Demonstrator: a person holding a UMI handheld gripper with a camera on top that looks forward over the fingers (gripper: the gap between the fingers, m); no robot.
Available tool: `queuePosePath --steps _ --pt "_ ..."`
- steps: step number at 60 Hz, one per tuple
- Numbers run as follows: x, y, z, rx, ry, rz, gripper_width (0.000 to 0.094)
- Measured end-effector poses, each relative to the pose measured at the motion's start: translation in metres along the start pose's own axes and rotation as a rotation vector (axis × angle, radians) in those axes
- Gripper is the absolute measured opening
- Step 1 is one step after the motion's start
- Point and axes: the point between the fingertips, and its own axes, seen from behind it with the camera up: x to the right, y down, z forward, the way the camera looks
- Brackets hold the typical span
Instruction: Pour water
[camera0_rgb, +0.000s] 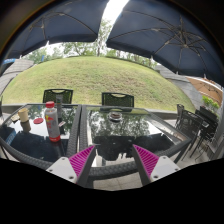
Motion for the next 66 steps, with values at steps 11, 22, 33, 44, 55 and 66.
queuePosePath --steps 11,22,33,44,55,66 --pt "-0.016 -0.024 0.001 -0.003 -0.062 -0.002 0.0765" --pt "-0.104 -0.038 0.021 0.004 -0.237 0.027 0.0766" --pt "-0.204 -0.051 0.063 0.023 -0.379 -0.003 0.0763" --pt "-0.269 -0.064 0.113 0.063 -0.408 0.016 0.0758" --pt "-0.283 -0.072 0.158 0.104 -0.333 0.049 0.0498" --pt "-0.285 -0.072 0.159 0.122 -0.290 0.021 0.0397"
